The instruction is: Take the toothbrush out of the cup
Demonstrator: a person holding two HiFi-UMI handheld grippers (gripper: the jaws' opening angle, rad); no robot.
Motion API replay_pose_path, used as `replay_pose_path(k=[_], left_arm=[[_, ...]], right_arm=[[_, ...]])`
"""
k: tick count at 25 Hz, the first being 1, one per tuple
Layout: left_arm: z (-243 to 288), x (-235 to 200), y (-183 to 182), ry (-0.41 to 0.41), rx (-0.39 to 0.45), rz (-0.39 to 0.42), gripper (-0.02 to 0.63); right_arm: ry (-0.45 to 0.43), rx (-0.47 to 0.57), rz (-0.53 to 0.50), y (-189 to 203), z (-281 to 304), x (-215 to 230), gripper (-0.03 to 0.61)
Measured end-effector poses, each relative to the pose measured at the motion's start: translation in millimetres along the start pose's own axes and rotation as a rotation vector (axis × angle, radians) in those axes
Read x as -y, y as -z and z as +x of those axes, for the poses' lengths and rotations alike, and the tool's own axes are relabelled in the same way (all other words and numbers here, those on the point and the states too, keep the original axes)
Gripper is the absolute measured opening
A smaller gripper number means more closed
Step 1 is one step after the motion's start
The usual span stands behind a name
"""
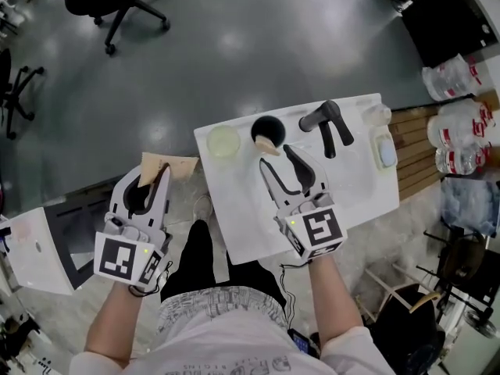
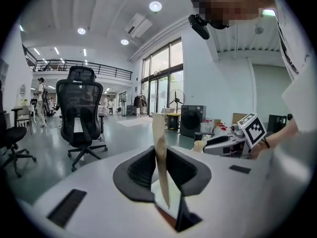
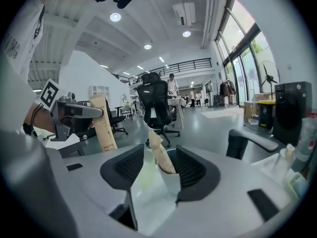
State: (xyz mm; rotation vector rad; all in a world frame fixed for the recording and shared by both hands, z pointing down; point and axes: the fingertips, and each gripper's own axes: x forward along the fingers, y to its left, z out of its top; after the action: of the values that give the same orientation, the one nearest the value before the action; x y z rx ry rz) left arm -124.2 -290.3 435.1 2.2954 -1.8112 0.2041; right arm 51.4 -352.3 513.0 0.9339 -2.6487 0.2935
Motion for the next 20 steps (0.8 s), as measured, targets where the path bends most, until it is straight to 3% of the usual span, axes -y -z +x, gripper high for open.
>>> replay_pose_path(k=[12, 20], left_arm=[[4.8, -6.4, 9.9, 0.003, -0.026, -0.007, 0.074], [7.1, -15.0, 15.2, -0.004, -0.035, -0.011, 0.074]], right_arm=[[-0.002, -0.021, -0.144, 0.4, 23.8, -1.6, 0.210], [0.002, -0.034, -0.155, 4.9, 32.5, -0.5, 0.187]])
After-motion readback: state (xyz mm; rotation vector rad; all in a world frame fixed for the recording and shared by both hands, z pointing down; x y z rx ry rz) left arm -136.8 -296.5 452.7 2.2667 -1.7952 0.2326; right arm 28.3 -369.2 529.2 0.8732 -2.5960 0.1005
